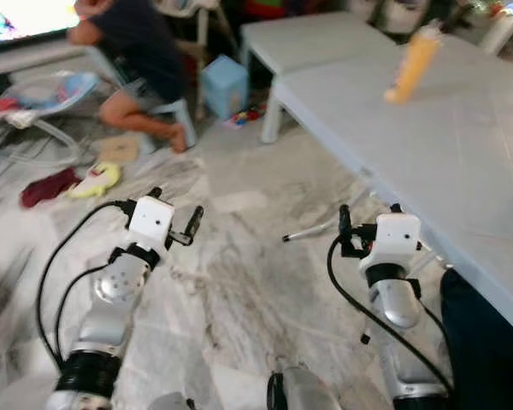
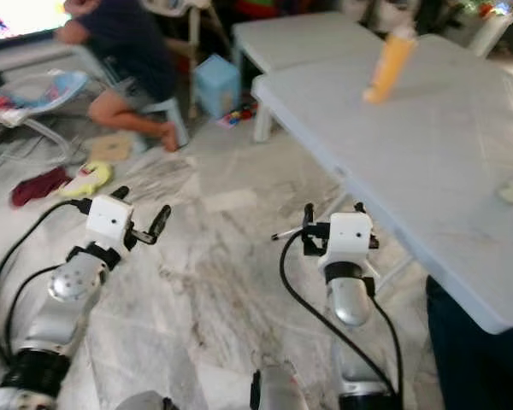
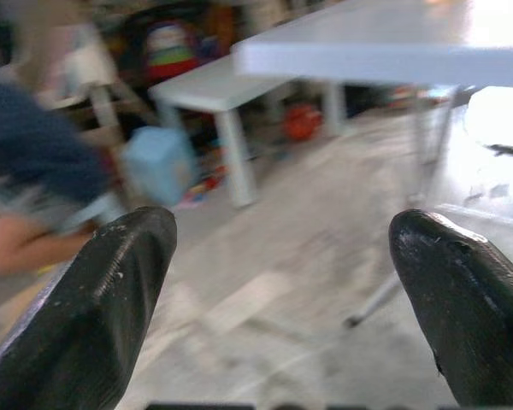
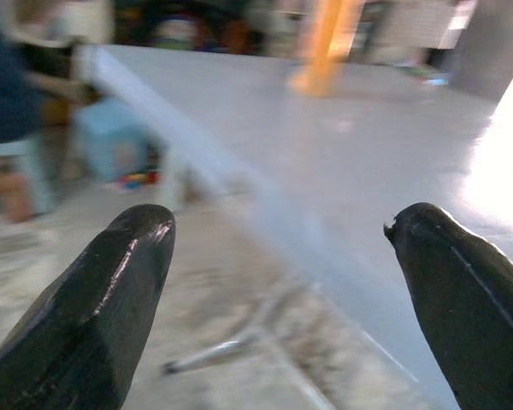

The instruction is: Restocking fridge

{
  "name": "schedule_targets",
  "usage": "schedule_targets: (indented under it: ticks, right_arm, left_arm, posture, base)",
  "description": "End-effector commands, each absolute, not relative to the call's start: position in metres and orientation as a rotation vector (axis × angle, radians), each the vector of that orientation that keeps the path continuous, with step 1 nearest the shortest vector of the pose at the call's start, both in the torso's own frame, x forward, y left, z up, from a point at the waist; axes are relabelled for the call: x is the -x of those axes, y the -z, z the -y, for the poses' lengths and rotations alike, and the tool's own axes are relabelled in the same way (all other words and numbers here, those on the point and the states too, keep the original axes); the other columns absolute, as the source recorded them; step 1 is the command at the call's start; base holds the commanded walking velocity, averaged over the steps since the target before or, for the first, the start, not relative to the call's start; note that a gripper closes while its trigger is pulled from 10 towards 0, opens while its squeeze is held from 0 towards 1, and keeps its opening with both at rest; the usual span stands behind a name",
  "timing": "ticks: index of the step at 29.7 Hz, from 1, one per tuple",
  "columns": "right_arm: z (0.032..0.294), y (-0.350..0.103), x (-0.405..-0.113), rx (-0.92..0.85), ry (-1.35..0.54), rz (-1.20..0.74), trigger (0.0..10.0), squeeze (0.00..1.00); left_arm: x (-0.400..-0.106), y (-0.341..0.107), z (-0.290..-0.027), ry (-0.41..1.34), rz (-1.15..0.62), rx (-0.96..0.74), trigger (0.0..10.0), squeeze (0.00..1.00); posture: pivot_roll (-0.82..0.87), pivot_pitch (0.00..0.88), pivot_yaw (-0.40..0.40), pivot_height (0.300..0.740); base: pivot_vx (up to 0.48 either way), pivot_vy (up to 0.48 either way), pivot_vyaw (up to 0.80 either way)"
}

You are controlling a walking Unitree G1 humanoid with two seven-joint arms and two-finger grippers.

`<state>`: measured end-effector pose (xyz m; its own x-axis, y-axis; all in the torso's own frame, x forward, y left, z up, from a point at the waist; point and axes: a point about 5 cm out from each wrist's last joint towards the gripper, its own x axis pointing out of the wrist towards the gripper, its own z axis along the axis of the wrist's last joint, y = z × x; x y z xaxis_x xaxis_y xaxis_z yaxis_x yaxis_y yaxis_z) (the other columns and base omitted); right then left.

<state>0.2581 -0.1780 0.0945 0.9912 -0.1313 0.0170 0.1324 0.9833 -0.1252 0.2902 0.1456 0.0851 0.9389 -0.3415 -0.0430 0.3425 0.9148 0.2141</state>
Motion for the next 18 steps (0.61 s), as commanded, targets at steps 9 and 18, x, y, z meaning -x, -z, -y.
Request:
schedule_targets:
  ticks: [9,18]
  right_arm:
    - [0.172,-0.119,-0.266,0.122,0.093,0.109,10.0,0.00]
    - [0.166,-0.125,-0.262,0.166,0.046,0.139,10.0,0.00]
  left_arm:
    - [-0.295,-0.098,-0.179,0.175,0.012,-0.202,10.0,0.00]
    - [-0.291,-0.088,-0.184,0.112,-0.023,-0.159,10.0,0.00]
  posture:
    - [-0.05,0.089,-0.029,0.740]
    - [-0.07,0.086,-0.029,0.740]
  base:
    - [0.460,0.000,0.00]
    - [0.421,0.119,-0.09]
